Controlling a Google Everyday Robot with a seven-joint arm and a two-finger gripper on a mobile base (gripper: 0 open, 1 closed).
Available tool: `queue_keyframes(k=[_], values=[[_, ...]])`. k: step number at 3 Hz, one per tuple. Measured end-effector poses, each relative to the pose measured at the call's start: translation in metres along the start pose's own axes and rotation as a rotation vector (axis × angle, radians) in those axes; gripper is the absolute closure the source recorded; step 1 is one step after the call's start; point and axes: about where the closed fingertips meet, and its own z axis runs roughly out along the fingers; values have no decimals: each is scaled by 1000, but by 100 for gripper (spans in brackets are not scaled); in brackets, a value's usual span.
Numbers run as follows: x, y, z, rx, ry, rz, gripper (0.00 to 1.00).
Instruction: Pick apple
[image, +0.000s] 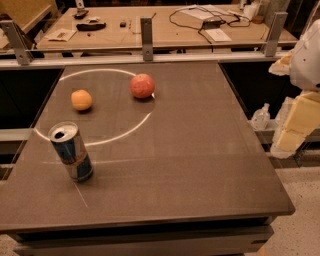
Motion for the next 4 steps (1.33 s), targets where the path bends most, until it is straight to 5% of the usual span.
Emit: queue_keyframes(k=[2, 3, 4], values=[[-1, -1, -2, 2, -27, 5, 0], [4, -2, 1, -18, -106, 31, 0], [19, -8, 14, -32, -278, 60, 0]])
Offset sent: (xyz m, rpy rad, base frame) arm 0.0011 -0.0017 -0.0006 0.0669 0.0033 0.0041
